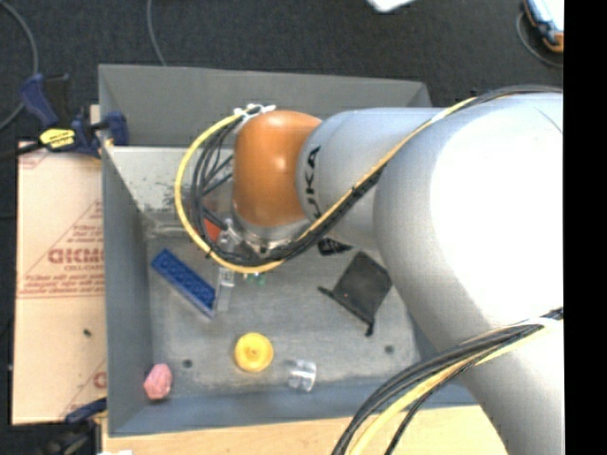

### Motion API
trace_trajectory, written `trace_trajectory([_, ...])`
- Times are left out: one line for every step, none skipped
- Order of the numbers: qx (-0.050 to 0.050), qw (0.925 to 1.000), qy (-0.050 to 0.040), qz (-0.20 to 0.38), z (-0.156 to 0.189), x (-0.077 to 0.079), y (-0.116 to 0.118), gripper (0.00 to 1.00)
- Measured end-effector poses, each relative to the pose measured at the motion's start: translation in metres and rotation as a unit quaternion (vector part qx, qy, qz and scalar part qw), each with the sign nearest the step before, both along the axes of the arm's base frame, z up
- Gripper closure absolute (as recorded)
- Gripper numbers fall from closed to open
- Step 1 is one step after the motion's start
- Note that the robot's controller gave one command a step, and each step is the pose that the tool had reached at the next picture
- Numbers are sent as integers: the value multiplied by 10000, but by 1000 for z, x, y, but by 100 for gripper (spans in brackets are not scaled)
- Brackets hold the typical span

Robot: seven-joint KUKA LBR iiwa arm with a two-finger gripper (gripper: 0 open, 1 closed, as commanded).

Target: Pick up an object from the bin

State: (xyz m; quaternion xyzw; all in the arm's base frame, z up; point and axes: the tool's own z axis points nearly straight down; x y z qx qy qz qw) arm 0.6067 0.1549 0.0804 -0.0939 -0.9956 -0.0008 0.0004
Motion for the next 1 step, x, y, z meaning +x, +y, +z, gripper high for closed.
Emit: trace_trajectory([2, 10000, -52, -22, 73, 11, -7, 0])
